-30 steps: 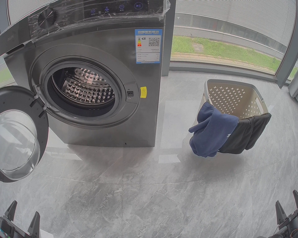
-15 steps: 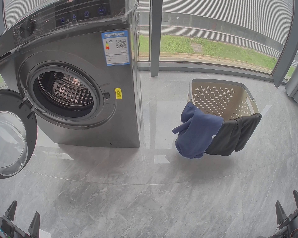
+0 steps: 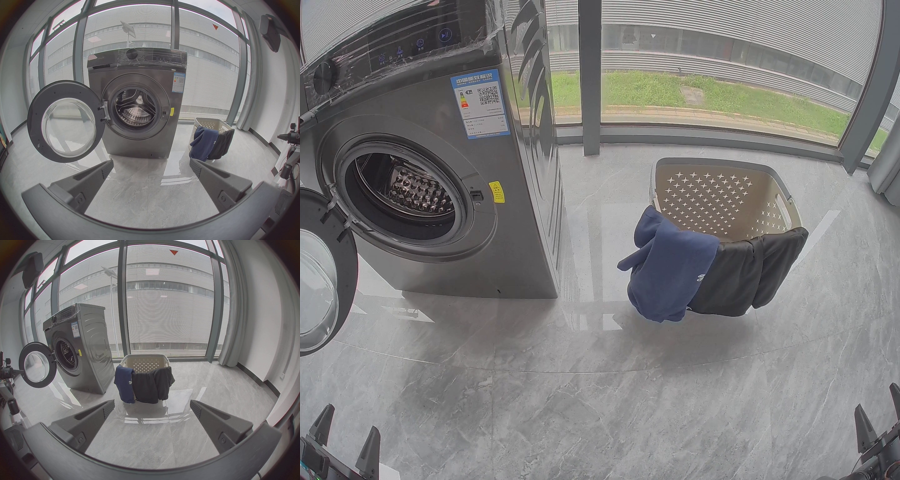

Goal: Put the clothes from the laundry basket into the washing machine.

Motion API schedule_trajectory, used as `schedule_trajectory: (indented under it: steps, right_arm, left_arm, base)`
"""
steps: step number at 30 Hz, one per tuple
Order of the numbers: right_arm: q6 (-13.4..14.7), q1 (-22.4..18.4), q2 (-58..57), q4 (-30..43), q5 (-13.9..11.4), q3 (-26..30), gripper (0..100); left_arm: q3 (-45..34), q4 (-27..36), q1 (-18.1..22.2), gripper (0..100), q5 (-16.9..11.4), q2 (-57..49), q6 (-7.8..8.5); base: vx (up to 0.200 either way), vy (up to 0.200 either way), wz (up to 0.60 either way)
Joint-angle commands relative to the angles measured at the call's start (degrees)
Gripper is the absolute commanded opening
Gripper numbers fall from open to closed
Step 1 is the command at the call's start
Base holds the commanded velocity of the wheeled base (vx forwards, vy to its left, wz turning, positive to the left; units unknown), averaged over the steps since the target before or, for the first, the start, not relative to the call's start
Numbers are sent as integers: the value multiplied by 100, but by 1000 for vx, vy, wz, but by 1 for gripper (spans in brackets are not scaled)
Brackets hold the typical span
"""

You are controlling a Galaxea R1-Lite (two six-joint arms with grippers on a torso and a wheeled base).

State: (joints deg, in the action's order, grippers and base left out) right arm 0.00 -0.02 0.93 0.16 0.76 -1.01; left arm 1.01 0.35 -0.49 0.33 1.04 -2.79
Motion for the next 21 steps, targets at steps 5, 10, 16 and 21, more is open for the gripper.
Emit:
schedule_trajectory:
  steps: [5, 10, 16, 21]
  right_arm:
    - [0, 2, -93, 2, 4, 101, 100]
    - [0, 2, -93, 2, -5, 101, 100]
    - [0, 2, -93, 2, -5, 101, 100]
    - [0, 2, -93, 2, -5, 101, 100]
  left_arm:
    - [-84, 0, 5, 100, 2, -95, -2]
    - [-84, 0, 5, 100, -7, -95, -2]
    - [-84, 0, 5, 100, 2, -95, -2]
    - [-84, 0, 5, 100, 2, -95, -2]
  base:
    - [200, 0, 0]
    - [120, 0, 0]
    - [0, 0, 0]
    - [0, -160, 0]
